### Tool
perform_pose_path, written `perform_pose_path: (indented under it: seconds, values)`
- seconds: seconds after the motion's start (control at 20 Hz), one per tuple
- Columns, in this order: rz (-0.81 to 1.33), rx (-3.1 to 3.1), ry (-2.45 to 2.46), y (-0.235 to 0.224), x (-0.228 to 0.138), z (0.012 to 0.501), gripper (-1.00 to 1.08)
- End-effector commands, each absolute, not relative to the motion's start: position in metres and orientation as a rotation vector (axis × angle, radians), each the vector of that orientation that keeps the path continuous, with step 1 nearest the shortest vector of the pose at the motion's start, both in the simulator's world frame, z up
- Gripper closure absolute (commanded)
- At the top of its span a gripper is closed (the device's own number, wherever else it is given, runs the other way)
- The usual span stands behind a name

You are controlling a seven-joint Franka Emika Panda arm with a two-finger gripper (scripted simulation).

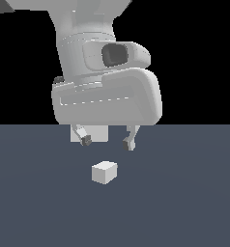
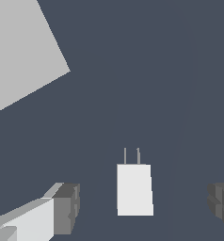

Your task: Plug the charger into the wall socket.

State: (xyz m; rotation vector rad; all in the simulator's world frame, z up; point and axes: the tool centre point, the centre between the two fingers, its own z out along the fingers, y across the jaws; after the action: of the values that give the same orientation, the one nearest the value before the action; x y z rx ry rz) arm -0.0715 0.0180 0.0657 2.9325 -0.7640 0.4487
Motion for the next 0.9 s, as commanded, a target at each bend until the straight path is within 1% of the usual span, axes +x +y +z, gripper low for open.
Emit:
perform_pose_path:
  seconds: [0.0, 0.45, 0.85]
  values:
    - [0.458, 2.924, -0.782, 0.018, -0.072, 0.064, -0.92]
    - [0.460, 2.921, -0.788, 0.018, -0.073, 0.059, -0.92]
    - [0.459, 2.921, -0.791, 0.019, -0.074, 0.027, -0.92]
